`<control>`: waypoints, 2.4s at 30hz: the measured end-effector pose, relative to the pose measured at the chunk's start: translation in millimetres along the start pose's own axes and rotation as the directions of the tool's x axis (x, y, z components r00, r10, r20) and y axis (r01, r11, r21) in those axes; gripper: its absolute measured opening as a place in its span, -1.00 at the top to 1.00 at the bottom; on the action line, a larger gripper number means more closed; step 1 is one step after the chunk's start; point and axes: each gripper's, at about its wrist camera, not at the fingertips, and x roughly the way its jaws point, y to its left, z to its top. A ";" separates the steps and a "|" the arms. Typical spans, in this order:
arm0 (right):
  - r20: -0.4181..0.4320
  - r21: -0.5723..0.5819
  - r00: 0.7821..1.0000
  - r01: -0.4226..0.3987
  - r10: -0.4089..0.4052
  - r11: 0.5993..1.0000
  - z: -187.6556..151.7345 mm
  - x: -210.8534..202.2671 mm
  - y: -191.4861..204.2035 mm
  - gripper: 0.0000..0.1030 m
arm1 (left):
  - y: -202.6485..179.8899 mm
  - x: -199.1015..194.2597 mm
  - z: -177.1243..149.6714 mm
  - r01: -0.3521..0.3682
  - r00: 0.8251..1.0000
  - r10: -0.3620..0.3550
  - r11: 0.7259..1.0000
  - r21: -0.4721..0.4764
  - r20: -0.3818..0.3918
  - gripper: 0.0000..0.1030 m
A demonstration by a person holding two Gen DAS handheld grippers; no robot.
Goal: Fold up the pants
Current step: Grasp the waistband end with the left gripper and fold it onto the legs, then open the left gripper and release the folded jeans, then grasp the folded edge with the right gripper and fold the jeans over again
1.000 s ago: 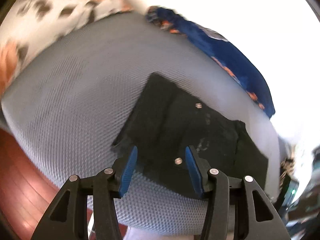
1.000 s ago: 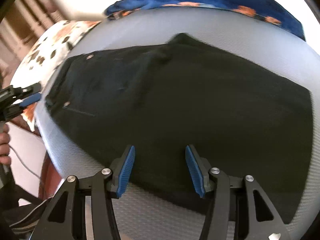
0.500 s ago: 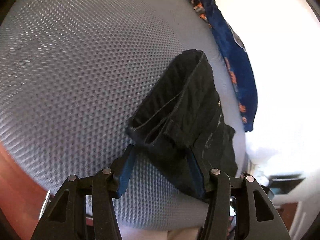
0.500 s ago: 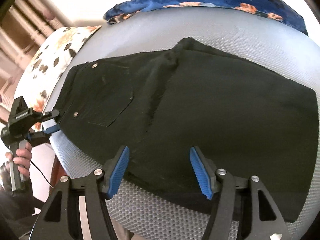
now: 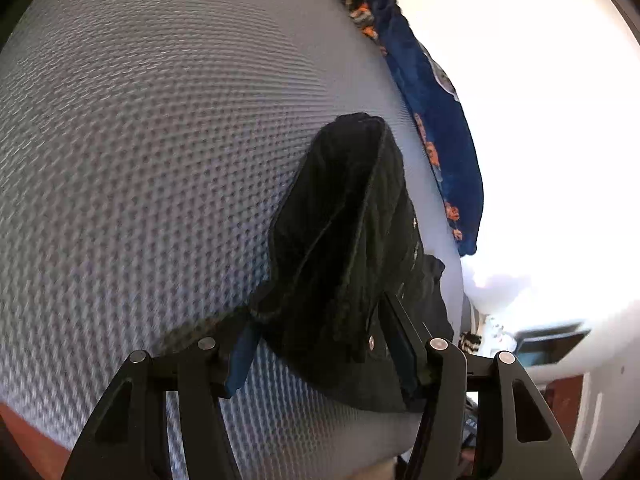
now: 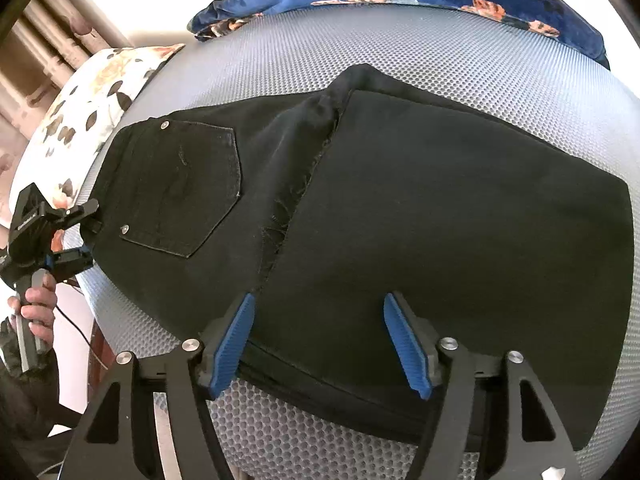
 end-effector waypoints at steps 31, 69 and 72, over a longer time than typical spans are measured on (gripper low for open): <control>0.264 0.271 0.964 -0.038 -0.036 0.962 -22.1 -121.5 -121.2 -0.31 | -289.0 91.1 -111.0 -0.094 0.995 0.087 0.766 0.636 0.042 0.52; 0.138 0.229 0.917 -0.396 0.373 0.889 5.1 -37.6 -191.9 -0.22 | -228.1 134.0 -123.2 -0.349 0.929 0.349 0.710 0.612 0.124 -0.50; 0.146 0.211 0.907 -0.419 0.395 0.883 12.0 -32.2 -189.4 -0.20 | -219.0 139.2 -118.9 -0.384 0.914 0.383 0.708 0.593 0.135 -0.50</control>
